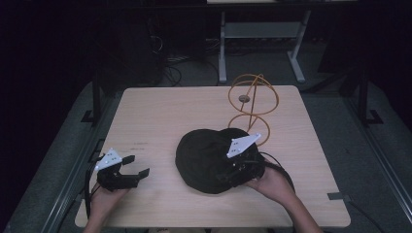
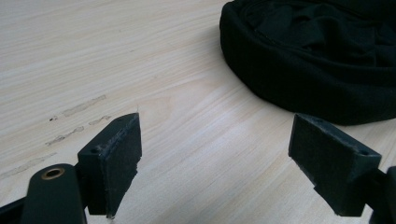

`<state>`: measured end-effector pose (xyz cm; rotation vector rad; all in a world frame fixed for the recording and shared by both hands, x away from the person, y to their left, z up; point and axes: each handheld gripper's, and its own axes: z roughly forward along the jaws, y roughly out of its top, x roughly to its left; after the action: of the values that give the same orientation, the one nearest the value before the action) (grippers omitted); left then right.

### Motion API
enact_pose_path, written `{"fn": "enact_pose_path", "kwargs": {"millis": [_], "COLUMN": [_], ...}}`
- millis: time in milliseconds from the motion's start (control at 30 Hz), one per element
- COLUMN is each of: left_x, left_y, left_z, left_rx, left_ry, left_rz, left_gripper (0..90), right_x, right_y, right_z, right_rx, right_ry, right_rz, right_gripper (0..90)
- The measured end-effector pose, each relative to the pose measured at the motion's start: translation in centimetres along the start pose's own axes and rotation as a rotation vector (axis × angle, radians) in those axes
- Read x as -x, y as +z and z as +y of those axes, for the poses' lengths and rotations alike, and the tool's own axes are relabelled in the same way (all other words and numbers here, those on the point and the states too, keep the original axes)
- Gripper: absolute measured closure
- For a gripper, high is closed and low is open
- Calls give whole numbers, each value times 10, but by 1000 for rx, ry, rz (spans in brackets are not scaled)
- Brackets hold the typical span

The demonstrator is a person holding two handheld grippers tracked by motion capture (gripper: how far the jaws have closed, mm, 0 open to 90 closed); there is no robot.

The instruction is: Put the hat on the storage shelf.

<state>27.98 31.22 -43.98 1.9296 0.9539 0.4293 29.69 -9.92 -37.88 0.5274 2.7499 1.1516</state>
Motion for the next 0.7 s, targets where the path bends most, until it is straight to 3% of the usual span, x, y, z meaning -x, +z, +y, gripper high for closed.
{"fn": "enact_pose_path", "kwargs": {"millis": [700], "left_x": [-1], "left_y": [0], "left_z": [0], "left_rx": [-2], "left_ry": [-6], "left_rz": [1], "left_gripper": [170], "right_x": [-9], "right_y": [46], "right_z": [4], "right_rx": [-85], "right_ry": [-27], "right_rz": [55], "right_gripper": [466]}}
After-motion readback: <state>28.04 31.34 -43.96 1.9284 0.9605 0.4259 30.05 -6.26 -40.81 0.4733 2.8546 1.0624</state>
